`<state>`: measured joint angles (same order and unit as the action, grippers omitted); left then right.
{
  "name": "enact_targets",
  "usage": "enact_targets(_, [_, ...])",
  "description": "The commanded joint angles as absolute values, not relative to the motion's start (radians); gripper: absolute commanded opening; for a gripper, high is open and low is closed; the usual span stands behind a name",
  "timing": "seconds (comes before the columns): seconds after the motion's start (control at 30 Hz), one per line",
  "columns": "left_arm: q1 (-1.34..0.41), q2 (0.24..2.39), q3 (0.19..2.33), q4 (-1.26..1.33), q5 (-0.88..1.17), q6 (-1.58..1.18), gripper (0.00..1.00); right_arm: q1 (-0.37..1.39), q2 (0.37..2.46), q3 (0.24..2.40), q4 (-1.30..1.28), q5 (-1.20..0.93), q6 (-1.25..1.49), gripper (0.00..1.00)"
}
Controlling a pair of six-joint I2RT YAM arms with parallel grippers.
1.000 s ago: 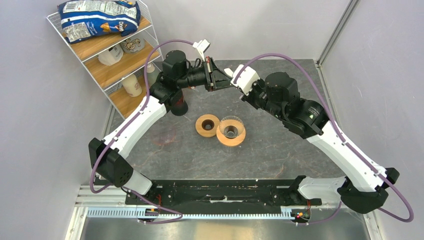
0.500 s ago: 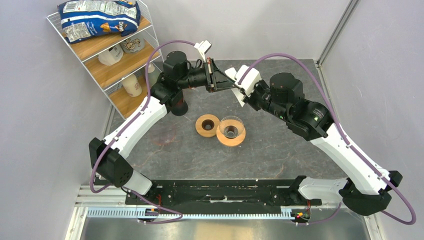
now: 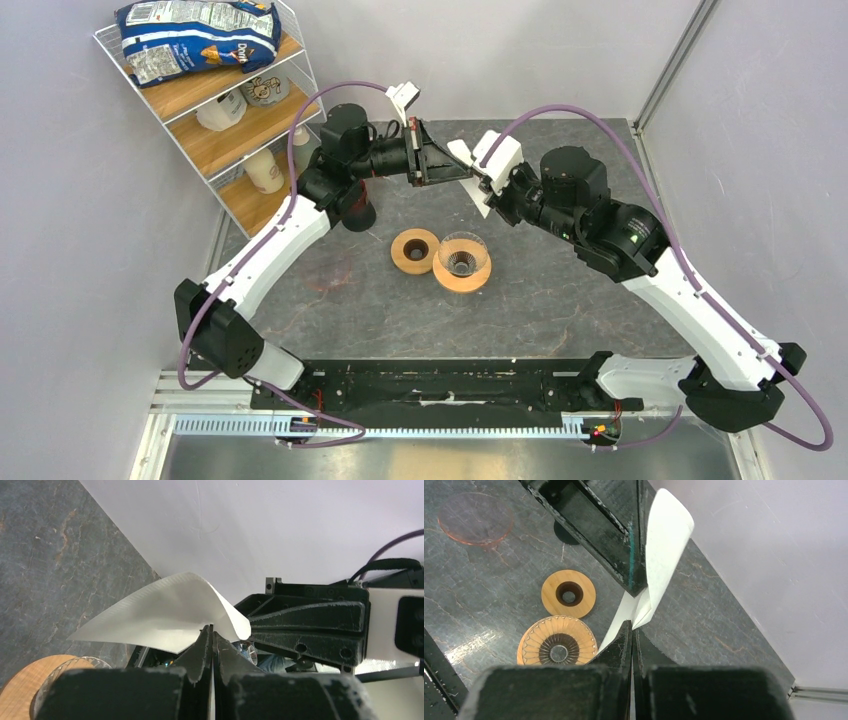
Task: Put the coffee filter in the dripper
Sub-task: Adjust the coffee filter.
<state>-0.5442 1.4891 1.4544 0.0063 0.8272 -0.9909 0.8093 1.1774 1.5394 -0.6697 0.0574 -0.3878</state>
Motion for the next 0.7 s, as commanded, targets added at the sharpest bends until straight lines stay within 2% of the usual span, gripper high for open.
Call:
enact_targets(0.0, [-0.524, 1.429, 1.429, 0.09, 0.927, -0.99, 0.09, 0.806, 1.145, 1.526, -0.684, 0.1, -0.332, 0.0])
enact_targets(0.23, [-0.491, 1.332, 1.332, 0.064, 0.904, -0.957, 0.55, 0.799, 1.139, 1.471, -0.662, 0.201, -0.312, 0.0])
enact_targets(0.3, [-0.491, 1.327, 1.33, 0.063, 0.889, -0.949, 0.62, 0.799, 1.147, 1.467, -0.655, 0.214, -0.314, 0.0])
enact_targets(0.43, [-0.495, 1.332, 1.341, 0.028, 0.842, -0.93, 0.63, 0.799, 1.163, 1.479, -0.654, 0.221, -0.312, 0.0])
enact_targets(0.67, [-0.521, 1.35, 1.355, -0.043, 0.728, -0.905, 0.55, 0.799, 1.194, 1.52, -0.668, 0.238, -0.226, 0.0])
